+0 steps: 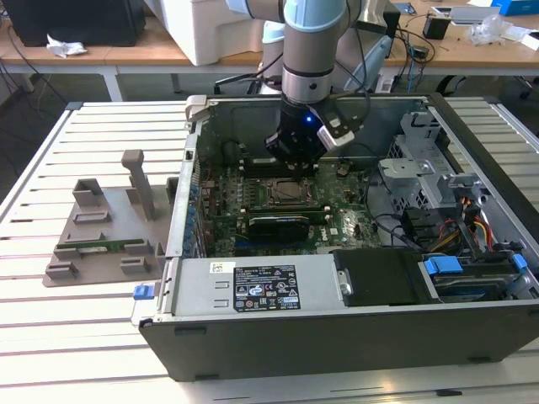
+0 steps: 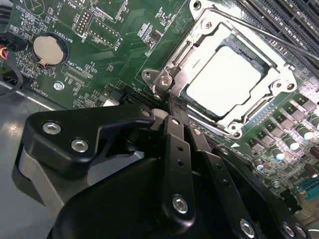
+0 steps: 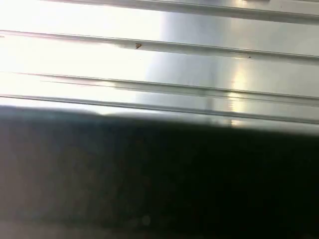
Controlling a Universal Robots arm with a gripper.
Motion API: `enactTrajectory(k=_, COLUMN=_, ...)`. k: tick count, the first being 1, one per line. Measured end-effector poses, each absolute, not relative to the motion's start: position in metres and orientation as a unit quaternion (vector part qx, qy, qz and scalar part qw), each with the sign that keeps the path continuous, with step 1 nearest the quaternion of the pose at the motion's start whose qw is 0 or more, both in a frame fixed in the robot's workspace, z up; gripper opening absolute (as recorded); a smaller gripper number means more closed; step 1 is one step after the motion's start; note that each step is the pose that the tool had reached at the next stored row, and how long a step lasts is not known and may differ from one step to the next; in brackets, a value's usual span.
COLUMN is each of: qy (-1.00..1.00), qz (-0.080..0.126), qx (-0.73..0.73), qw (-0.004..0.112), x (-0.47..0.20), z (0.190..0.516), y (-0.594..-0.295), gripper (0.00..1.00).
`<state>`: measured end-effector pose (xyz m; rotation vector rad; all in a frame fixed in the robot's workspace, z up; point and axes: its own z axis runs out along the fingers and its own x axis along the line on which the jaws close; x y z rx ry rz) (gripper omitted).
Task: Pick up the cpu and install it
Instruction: 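Install the first cpu locking lever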
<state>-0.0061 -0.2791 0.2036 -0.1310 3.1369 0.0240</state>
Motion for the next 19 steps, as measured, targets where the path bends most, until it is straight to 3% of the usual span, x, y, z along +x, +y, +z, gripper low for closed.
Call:
enactTrajectory(k=2, qy=0.999, qz=-0.004, qx=-0.042, qw=0.001, x=-0.006, z=0.210, y=-0.280, gripper=0.11)
enactTrajectory(k=6, qy=0.998, qz=-0.050, qx=-0.042, qw=-0.001, x=-0.006, z=0.211, y=-0.287, gripper=0.11)
enactTrajectory(k=14, qy=0.998, qz=-0.047, qx=-0.042, qw=-0.001, x=-0.006, z=0.222, y=-0.306, gripper=0.11)
enactTrajectory(k=19, qy=0.998, qz=-0.041, qx=-0.042, qw=-0.001, x=-0.006, z=0.257, y=-0.306, gripper=0.11)
